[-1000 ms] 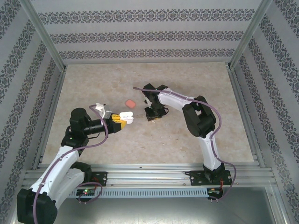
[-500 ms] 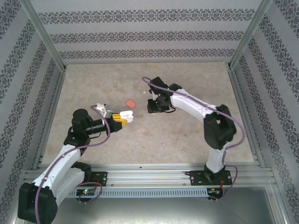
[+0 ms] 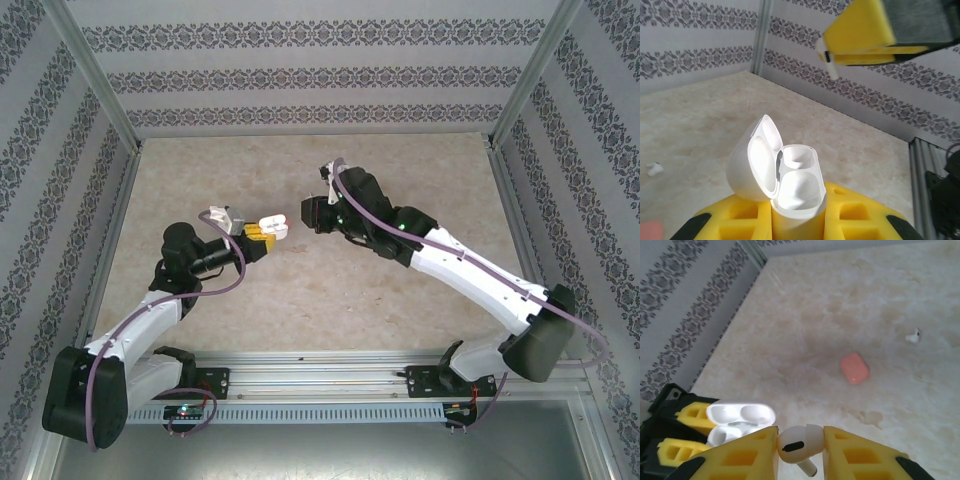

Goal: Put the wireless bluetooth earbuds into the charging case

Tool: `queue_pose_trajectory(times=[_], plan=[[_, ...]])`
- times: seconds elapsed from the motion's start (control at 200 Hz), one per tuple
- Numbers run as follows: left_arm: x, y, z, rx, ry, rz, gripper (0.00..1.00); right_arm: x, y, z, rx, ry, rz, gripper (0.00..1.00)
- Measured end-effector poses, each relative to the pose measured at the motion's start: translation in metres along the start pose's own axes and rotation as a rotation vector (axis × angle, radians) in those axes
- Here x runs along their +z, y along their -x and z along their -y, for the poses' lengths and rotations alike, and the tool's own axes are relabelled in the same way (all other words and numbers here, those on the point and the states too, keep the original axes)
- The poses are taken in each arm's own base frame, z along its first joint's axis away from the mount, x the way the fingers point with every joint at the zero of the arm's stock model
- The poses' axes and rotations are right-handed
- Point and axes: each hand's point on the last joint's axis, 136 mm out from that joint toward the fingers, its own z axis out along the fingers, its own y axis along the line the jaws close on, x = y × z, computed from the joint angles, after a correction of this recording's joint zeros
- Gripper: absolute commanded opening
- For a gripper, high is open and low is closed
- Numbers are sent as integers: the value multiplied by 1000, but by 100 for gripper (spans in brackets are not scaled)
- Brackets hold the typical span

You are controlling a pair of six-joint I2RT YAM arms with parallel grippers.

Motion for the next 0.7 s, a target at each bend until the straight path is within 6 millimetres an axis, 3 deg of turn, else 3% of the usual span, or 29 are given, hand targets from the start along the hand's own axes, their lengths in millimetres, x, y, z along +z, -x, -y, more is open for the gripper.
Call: queue_pose_trajectory(times=[0.23,0.425,0.704], plan=[[10,7,-1,93,61,26,0,8,-13,-29,0,91,74,26],[15,11,3,165,98,38,0,10,1,-47,35,167,155,26],[14,22,2,210,139,74,0,23,0,-49,101,193,167,25]])
